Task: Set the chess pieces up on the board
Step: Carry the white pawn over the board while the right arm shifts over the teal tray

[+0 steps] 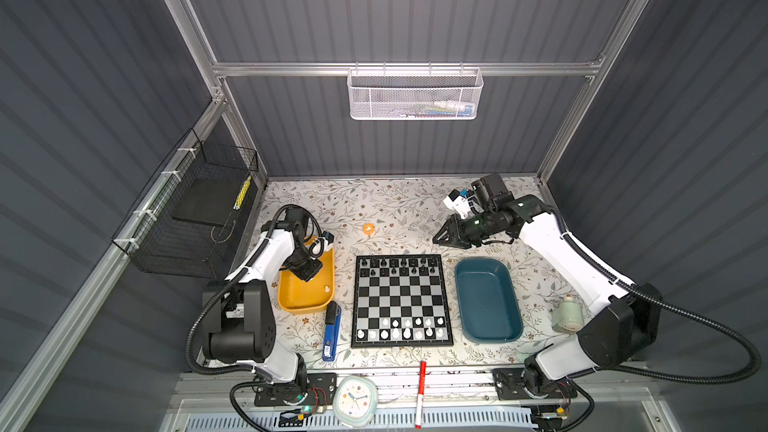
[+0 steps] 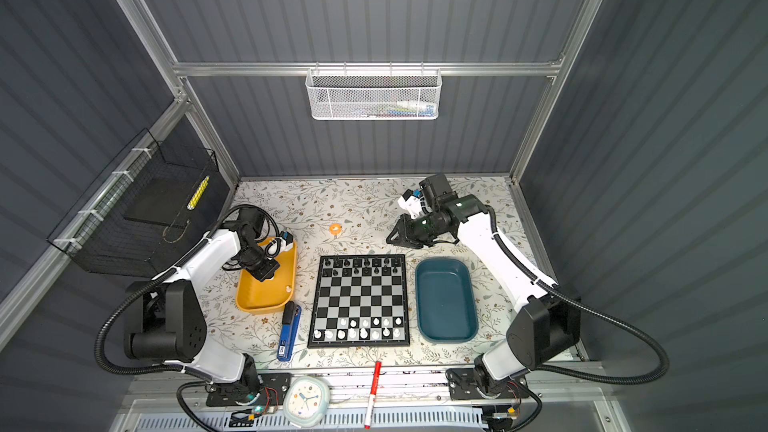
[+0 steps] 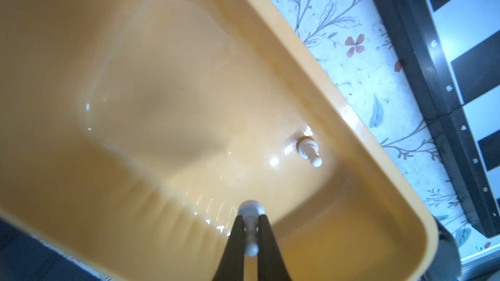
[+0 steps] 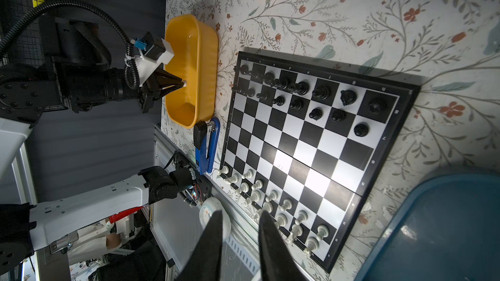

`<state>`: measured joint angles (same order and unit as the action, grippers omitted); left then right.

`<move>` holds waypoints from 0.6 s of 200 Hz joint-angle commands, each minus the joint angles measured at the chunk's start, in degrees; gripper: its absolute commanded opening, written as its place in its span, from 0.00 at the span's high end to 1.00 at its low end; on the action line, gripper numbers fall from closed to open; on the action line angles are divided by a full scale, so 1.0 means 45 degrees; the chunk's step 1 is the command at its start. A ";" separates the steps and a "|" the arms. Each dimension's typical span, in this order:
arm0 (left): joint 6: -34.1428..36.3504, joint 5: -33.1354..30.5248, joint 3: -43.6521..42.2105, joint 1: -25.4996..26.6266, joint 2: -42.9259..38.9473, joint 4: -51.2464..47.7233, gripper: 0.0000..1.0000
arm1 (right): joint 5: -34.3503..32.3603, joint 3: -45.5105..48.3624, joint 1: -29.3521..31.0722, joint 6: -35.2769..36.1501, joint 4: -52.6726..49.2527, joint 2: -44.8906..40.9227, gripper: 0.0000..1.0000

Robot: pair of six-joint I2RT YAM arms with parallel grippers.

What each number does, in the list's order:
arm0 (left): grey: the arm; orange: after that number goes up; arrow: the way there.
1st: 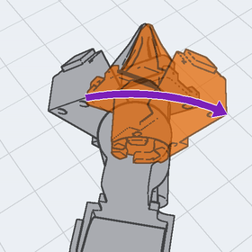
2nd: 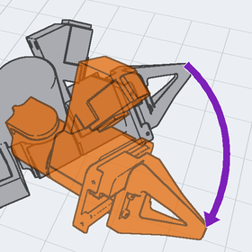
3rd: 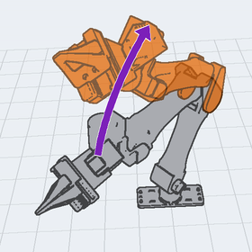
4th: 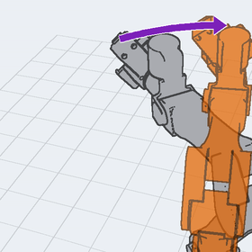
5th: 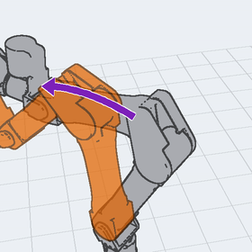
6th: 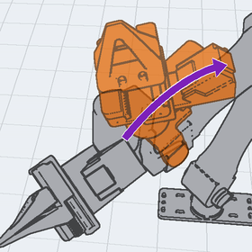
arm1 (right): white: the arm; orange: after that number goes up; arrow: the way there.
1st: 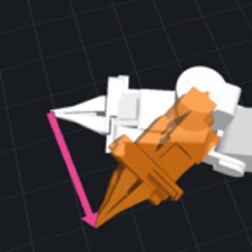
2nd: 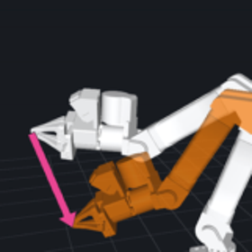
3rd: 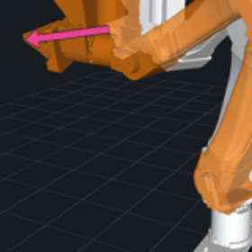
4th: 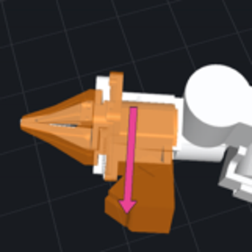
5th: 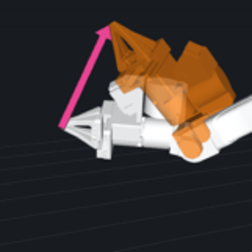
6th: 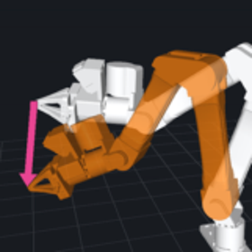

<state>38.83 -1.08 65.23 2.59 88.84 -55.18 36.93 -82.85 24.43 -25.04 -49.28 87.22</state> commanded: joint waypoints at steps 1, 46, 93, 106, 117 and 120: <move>0.0296 0.0301 0.0787 0.0049 -0.0431 -0.1249 0.95 | 0.0335 -0.0320 0.0032 0.0271 0.0042 0.0113 0.73; 0.0577 0.0519 0.1363 0.0156 -0.0703 -0.1837 0.95 | 0.0259 0.0105 0.0044 0.0212 0.0223 -0.0114 0.73; 0.1000 0.0457 0.1439 0.0883 -0.1276 -0.2190 0.94 | 0.0280 0.0283 0.0044 0.0232 0.0306 -0.0317 0.73; 0.0968 0.0398 0.1537 0.1246 -0.1378 -0.2268 0.94 | 0.0272 0.0325 0.0042 0.0232 0.0297 -0.0363 0.73; 0.0912 0.0482 0.1669 0.1509 -0.1444 -0.2359 0.94 | 0.0271 0.0366 0.0040 0.0232 0.0351 -0.0443 0.73; 0.0914 0.0503 0.1699 0.1592 -0.1449 -0.2376 0.94 | 0.0285 0.0386 0.0041 0.0215 0.0360 -0.0465 0.73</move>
<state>41.82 0.01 70.54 7.55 83.79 -63.00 37.34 -82.00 24.43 -25.02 -47.97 87.05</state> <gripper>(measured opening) 0.101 0.268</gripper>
